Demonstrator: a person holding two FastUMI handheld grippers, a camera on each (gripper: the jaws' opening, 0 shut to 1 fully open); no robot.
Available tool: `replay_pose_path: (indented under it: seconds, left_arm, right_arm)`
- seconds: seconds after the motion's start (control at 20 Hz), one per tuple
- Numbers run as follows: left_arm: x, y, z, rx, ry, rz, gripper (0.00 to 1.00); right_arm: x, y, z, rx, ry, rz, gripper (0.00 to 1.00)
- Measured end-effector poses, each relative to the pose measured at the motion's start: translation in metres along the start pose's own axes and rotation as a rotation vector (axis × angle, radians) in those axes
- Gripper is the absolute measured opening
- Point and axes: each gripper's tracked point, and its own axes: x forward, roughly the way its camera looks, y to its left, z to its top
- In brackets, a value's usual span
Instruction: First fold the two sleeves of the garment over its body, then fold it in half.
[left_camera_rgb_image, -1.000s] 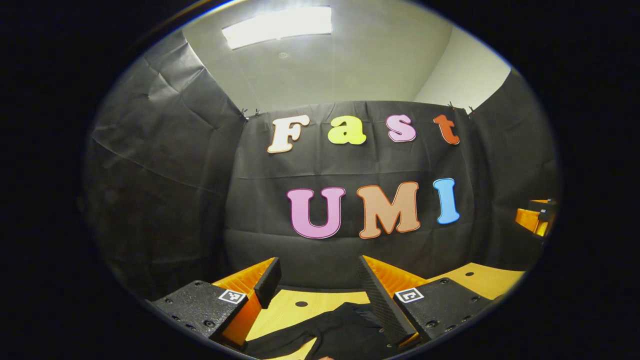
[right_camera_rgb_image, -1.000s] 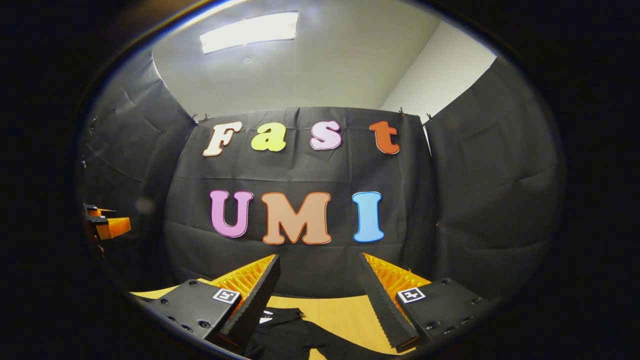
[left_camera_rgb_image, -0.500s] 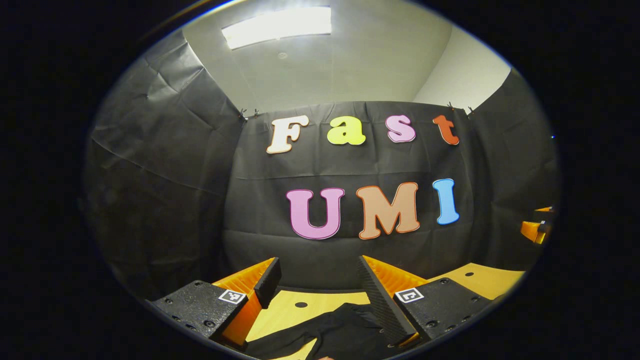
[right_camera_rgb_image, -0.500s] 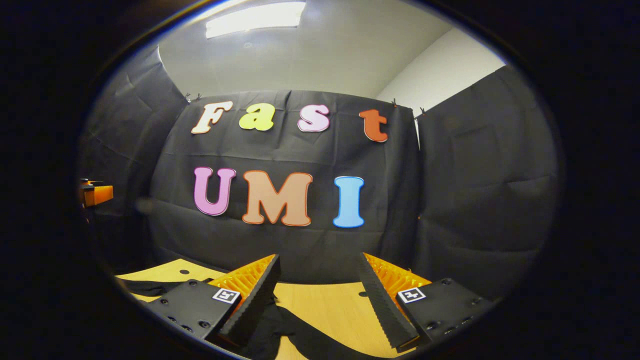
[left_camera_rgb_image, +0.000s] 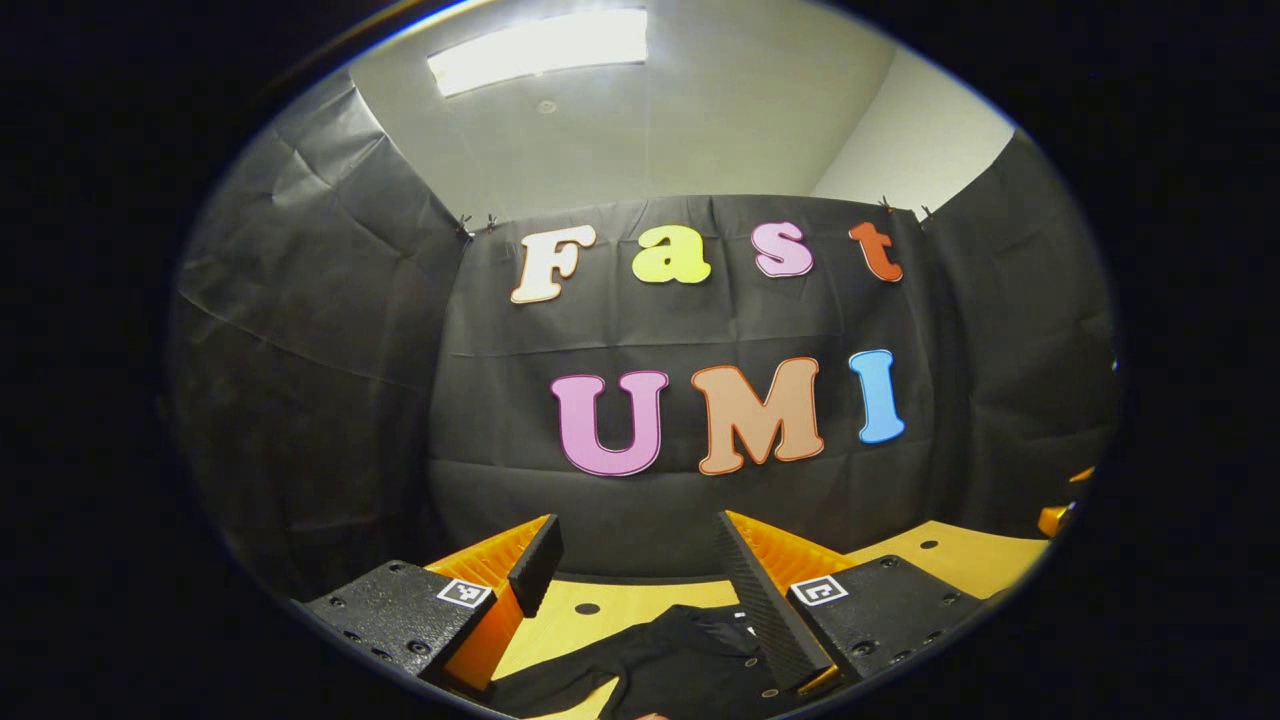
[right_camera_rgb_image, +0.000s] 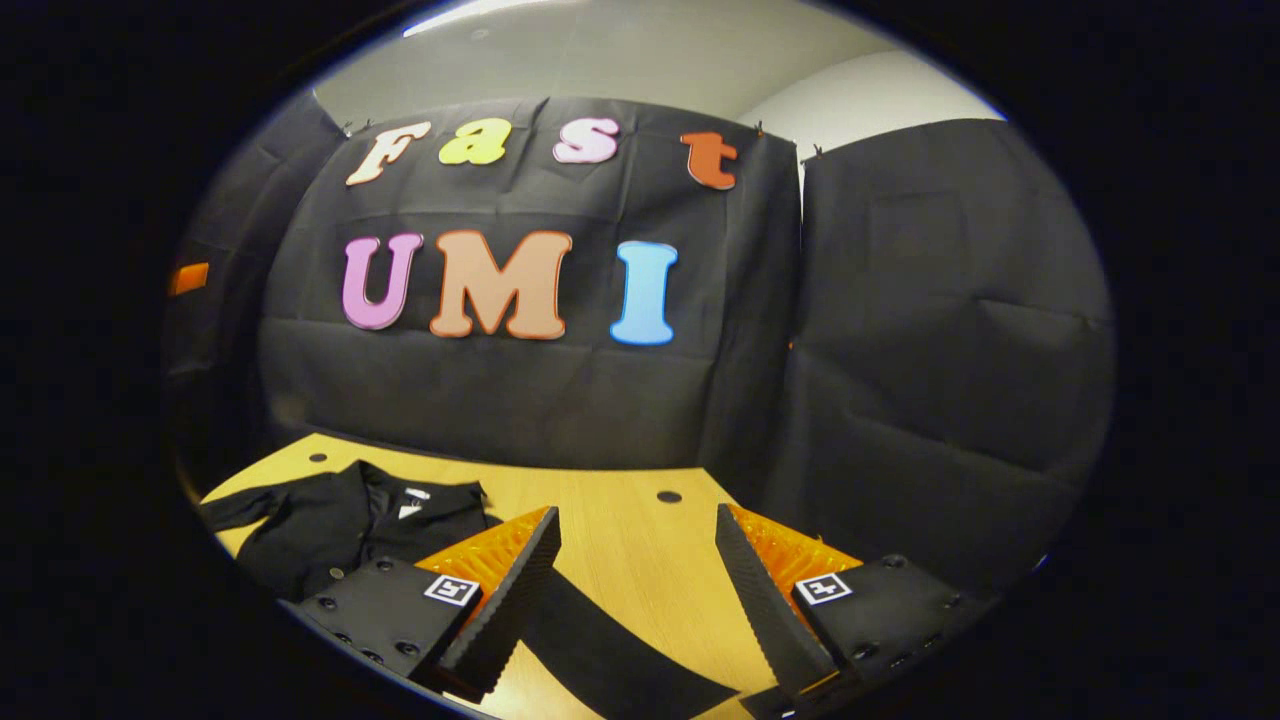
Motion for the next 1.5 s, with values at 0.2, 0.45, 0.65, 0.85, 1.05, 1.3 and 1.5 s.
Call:
replay_pose_path:
  seconds: [0.2,0.45,0.65,0.85,1.05,1.3,1.5]
  left_arm:
    - [0.002,-0.014,0.002,0.012,0.002,-0.011,0.93]
    - [0.000,-0.024,0.006,0.031,0.004,-0.004,0.97]
    - [-0.003,-0.025,0.007,0.042,0.007,0.018,0.94]
    - [-0.006,-0.028,0.006,0.049,0.013,0.037,0.94]
    - [-0.007,-0.037,0.007,0.049,0.015,0.044,0.94]
    - [-0.009,-0.055,0.004,0.038,0.019,0.043,0.94]
    - [-0.012,-0.066,0.001,0.029,0.029,0.056,0.94]
  right_arm:
    - [0.014,-0.007,-0.066,-0.022,0.149,0.021,0.99]
    - [0.031,-0.009,-0.147,-0.021,0.349,0.057,0.99]
    - [0.047,-0.009,-0.191,-0.039,0.497,0.073,1.00]
    - [0.047,-0.014,-0.228,-0.051,0.601,0.093,1.00]
    - [0.045,-0.012,-0.234,-0.025,0.678,0.150,1.00]
    - [0.045,0.005,-0.234,-0.020,0.672,0.220,0.85]
    - [0.046,0.018,-0.235,-0.021,0.662,0.260,0.09]
